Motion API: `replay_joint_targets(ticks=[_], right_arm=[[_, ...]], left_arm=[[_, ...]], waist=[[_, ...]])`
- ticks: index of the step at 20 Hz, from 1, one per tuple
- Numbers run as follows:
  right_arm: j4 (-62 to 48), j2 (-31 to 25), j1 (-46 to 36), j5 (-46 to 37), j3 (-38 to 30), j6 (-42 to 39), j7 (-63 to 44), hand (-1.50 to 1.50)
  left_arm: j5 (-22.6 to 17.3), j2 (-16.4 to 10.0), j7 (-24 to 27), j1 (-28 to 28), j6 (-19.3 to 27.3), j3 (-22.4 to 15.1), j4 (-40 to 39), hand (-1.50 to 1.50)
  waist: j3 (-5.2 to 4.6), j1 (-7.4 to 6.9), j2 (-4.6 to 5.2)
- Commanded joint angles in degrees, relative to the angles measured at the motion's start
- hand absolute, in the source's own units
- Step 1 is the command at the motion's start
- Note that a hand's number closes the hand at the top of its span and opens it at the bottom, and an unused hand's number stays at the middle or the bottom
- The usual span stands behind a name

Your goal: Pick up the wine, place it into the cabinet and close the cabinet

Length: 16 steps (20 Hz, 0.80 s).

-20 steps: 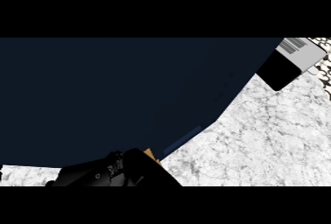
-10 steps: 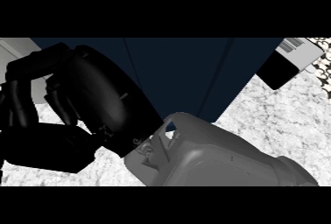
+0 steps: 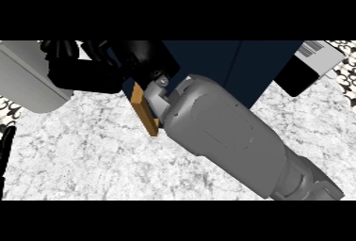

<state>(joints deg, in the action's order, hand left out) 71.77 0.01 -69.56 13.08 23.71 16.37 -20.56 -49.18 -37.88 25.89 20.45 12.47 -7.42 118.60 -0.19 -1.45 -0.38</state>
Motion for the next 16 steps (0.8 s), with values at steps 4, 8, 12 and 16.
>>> replay_joint_targets(ticks=[4,8,12,16], right_arm=[[-12.6,-3.1,-0.7,0.4,-6.8,-6.2,8.4,1.5],[-15.1,-4.8,0.4,-1.6,-6.6,-6.9,11.7,1.5],[-17.5,-5.4,-0.7,-2.9,-6.2,-8.1,12.4,1.5],[-17.7,-5.3,1.5,-4.0,-6.0,-7.6,14.9,1.5]], left_arm=[[0.3,0.4,-1.1,0.1,-1.6,1.5,0.2,-1.5],[0.7,1.3,-2.4,-2.9,1.2,1.3,0.4,-1.5],[1.4,1.2,-4.0,-4.3,2.3,0.7,0.8,-1.5],[1.2,1.3,-5.0,-3.5,2.0,0.1,2.2,-1.5]], waist=[[0.14,-0.23,0.81],[0.14,0.18,1.11],[0.15,0.13,1.2],[0.18,-0.13,1.08]])
